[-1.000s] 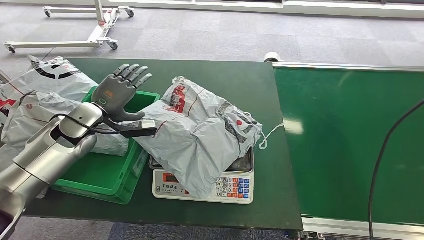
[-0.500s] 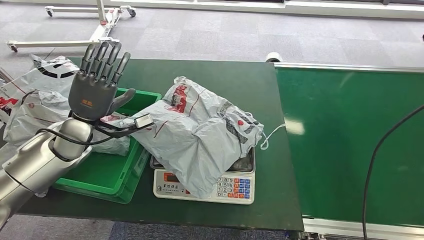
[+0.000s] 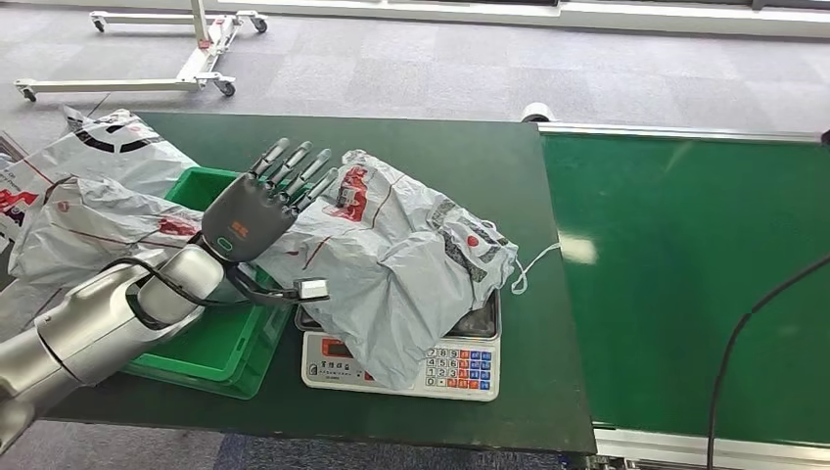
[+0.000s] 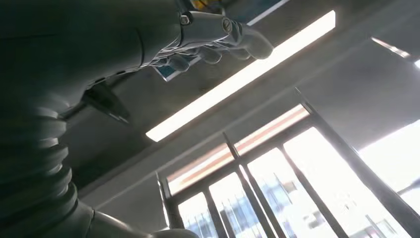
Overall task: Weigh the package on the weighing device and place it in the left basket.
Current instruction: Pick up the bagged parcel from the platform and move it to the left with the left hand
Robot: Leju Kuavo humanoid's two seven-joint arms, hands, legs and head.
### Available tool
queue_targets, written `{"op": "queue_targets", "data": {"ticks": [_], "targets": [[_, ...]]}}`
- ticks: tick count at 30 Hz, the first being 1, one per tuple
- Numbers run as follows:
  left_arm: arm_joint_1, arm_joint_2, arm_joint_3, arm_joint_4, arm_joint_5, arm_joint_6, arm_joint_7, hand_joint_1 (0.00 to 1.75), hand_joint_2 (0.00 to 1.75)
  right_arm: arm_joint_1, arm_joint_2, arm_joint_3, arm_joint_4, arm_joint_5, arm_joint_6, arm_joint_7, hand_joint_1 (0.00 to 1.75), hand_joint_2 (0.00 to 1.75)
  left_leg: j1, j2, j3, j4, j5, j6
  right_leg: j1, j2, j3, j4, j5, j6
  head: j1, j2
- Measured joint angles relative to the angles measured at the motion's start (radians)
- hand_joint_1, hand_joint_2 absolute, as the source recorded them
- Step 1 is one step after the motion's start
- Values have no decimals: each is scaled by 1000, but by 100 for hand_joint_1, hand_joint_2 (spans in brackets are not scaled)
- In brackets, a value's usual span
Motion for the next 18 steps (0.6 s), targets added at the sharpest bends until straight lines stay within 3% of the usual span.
{"op": "queue_targets", "data": {"ticks": [4,9,13,18], "targets": [[40,-42,138,-1,243,-174,-149,0,175,73,-21,-72,-32,5,20,-1,0,0,0,2,-1,0,-1,1,0,1,-1,0,0,0,0,0],[59,-63,226,-6,375,-271,-191,0,175,106,-31,-117,-50,16,40,4,0,0,0,2,-1,0,0,1,0,2,-1,0,0,0,0,0],[29,-37,281,-43,658,-488,-228,0,175,63,-22,-119,-51,40,82,17,0,0,0,3,-2,-1,0,0,1,2,-2,1,1,-1,0,0],[-4,14,321,-90,737,-554,-233,0,175,-4,11,-102,-32,60,86,23,0,0,0,3,-1,-1,1,0,1,2,-2,1,1,-1,0,0]]}}
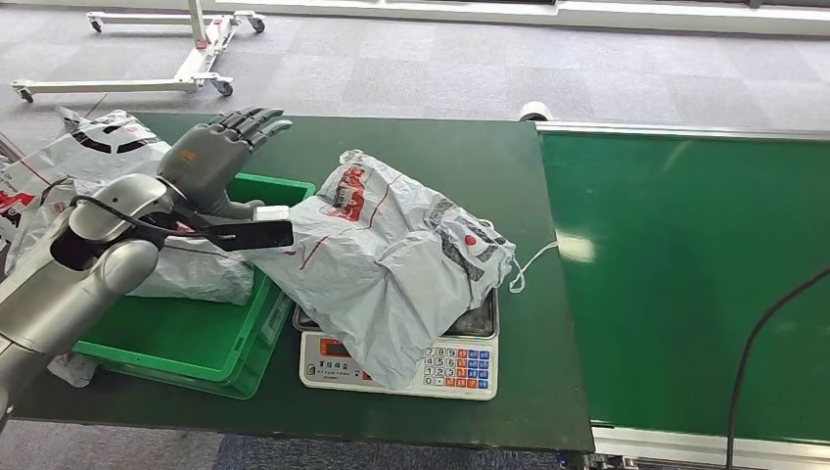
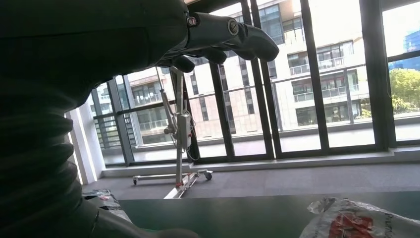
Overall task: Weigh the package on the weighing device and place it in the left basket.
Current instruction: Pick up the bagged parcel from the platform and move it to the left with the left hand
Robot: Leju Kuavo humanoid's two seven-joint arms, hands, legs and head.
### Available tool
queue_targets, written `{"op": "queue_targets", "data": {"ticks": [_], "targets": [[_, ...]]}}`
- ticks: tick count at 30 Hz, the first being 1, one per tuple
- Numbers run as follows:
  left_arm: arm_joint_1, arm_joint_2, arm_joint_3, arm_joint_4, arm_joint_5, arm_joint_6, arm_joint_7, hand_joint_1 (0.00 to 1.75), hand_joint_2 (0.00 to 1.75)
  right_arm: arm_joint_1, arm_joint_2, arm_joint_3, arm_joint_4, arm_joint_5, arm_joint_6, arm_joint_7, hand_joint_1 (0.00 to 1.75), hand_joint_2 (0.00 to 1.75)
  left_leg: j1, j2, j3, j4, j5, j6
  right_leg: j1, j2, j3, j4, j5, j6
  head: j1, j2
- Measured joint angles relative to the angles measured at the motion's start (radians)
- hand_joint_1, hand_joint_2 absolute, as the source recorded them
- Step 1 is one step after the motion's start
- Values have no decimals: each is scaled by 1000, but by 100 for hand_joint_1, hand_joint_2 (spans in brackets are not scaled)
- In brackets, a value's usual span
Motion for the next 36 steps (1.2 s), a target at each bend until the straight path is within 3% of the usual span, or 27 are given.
{"op": "queue_targets", "data": {"ticks": [13,25,36], "targets": [[-100,98,8,-95,122,-148,19,0,175,-31,61,34,24,12,-8,6,0,0,1,-1,-1,0,0,0,0,-1,0,0,0,0,0,0],[-196,128,-84,-138,230,-274,57,0,175,-78,120,56,57,23,-3,19,0,0,1,-1,0,0,1,0,0,-1,0,0,0,0,0,0],[-198,122,-212,-127,266,-282,39,0,175,-114,174,82,90,24,-4,28,0,0,1,-1,-1,0,1,0,0,-1,0,0,0,0,0,0]]}}
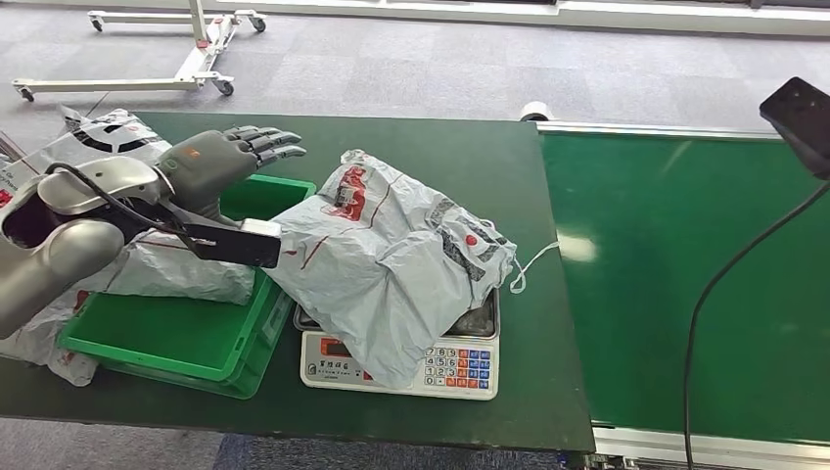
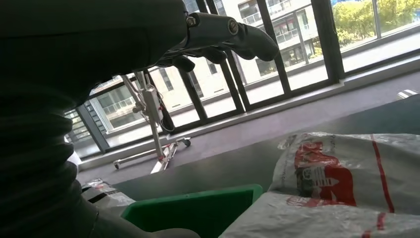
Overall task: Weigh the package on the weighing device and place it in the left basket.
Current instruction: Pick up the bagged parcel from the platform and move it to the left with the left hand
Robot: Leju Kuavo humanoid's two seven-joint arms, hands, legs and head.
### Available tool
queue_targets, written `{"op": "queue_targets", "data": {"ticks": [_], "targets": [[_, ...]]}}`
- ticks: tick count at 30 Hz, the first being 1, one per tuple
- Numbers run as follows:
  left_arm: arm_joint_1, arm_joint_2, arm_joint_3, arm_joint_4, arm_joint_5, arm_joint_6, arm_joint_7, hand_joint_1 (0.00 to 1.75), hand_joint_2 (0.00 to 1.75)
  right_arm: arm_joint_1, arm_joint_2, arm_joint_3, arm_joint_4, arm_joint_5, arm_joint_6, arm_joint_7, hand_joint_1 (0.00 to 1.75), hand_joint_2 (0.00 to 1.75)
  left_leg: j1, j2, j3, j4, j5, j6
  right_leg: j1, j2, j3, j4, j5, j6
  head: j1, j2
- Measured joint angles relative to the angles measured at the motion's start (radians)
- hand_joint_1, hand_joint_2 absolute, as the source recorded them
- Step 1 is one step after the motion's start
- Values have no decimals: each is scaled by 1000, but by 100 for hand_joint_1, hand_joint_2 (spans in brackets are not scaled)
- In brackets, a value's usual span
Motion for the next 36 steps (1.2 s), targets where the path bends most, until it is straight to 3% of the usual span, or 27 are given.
{"op": "queue_targets", "data": {"ticks": [13,19,27,36], "targets": [[29,-42,-84,61,-34,40,-21,0,175,-20,47,24,50,4,-1,-4,0,0,0,0,0,0,0,0,0,0,0,0,0,0,0,0],[108,-114,-109,149,-89,98,-62,0,175,-15,71,37,73,14,-20,-9,0,0,-1,0,0,0,0,0,-1,0,0,0,0,0,0,0],[190,-270,-131,346,-191,177,-134,0,175,57,78,39,81,28,-60,-22,0,0,-1,-1,0,1,0,1,-1,-1,1,0,0,0,0,0],[220,-405,-128,513,-236,231,-167,0,175,73,129,39,101,93,-68,-20,0,0,-2,-2,4,0,-1,1,-2,-2,5,0,-1,1,0,0]]}}
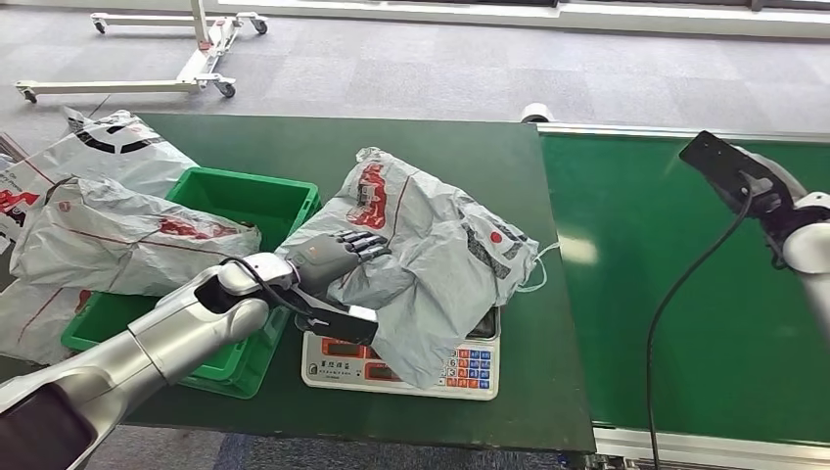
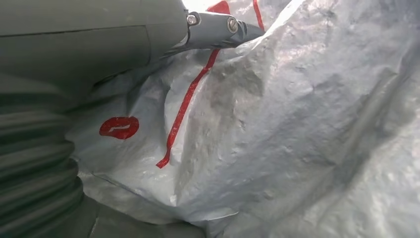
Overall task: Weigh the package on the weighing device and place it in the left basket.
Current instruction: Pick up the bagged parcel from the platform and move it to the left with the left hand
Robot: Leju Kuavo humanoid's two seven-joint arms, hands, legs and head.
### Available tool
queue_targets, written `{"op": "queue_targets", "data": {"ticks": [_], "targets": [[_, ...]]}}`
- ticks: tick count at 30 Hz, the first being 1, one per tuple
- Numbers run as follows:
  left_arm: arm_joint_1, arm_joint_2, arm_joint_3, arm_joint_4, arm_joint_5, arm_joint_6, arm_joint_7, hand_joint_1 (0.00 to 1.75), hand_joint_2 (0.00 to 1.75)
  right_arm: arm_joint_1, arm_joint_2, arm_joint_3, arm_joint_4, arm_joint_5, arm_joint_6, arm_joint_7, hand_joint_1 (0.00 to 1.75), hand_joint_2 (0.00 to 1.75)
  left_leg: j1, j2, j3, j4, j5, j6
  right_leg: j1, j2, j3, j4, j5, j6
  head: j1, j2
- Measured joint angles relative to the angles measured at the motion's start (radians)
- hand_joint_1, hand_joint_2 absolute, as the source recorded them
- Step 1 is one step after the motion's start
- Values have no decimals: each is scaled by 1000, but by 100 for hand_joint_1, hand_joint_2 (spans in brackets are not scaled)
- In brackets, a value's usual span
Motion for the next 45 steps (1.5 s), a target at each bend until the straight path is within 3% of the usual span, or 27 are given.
{"op": "queue_targets", "data": {"ticks": [1,4,5,13,26,32,41,45], "targets": [[1,-12,1,15,-3,5,-3,25,175,-1,9,0,6,4,-1,-1,0,0,0,0,1,0,0,0,0,-1,1,0,0,0,0,0],[4,-37,1,46,-10,14,-9,156,175,-5,25,0,18,8,-1,-4,0,0,0,-1,3,0,0,1,0,-3,5,0,0,1,0,0],[6,-43,2,55,-14,18,-12,175,175,-7,29,0,22,11,0,-6,0,0,0,-1,4,0,0,1,-1,-3,6,0,0,1,0,0],[43,-78,4,105,-112,82,-14,175,175,-76,79,0,93,18,1,-23,0,0,-1,-2,6,0,2,4,-2,-4,9,0,0,3,0,0],[47,-51,20,74,-162,75,-6,175,175,-94,100,0,138,11,-9,-39,0,0,-1,-2,7,0,3,3,-1,-2,6,0,2,1,0,0],[37,-31,47,23,-238,135,55,175,175,-87,95,0,138,8,-19,-48,0,0,-1,-1,4,0,3,2,-1,0,2,0,2,1,0,0],[-61,37,172,-107,-390,182,141,175,175,-47,57,0,125,21,-17,-63,0,0,-1,-1,-1,0,4,2,-1,0,-2,0,3,1,0,0],[-156,75,221,-135,-477,187,187,175,175,-59,53,0,127,38,-1,-70,0,0,0,-1,-5,1,4,1,0,0,-5,0,4,1,0,0]]}}
